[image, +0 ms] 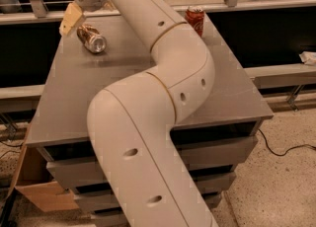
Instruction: Place orange can upright
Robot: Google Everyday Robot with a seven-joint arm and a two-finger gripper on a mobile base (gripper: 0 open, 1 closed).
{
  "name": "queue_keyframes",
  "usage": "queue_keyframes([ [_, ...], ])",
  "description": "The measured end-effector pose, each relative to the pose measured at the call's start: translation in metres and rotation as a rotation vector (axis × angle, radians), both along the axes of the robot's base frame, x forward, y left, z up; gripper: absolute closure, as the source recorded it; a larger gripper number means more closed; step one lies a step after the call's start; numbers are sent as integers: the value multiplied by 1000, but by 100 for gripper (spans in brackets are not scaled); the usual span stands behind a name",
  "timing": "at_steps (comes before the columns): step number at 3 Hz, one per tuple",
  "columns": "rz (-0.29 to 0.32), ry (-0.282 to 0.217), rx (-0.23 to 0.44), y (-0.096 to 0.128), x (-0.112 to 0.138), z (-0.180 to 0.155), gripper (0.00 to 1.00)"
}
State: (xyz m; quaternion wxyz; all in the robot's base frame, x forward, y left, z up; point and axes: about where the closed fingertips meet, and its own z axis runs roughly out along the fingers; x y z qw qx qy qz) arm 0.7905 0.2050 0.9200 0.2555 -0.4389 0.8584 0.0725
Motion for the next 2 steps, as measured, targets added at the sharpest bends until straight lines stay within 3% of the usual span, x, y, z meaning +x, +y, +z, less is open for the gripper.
queue_keyframes([
  [2,-75,-8,-65,9,16,-28,0],
])
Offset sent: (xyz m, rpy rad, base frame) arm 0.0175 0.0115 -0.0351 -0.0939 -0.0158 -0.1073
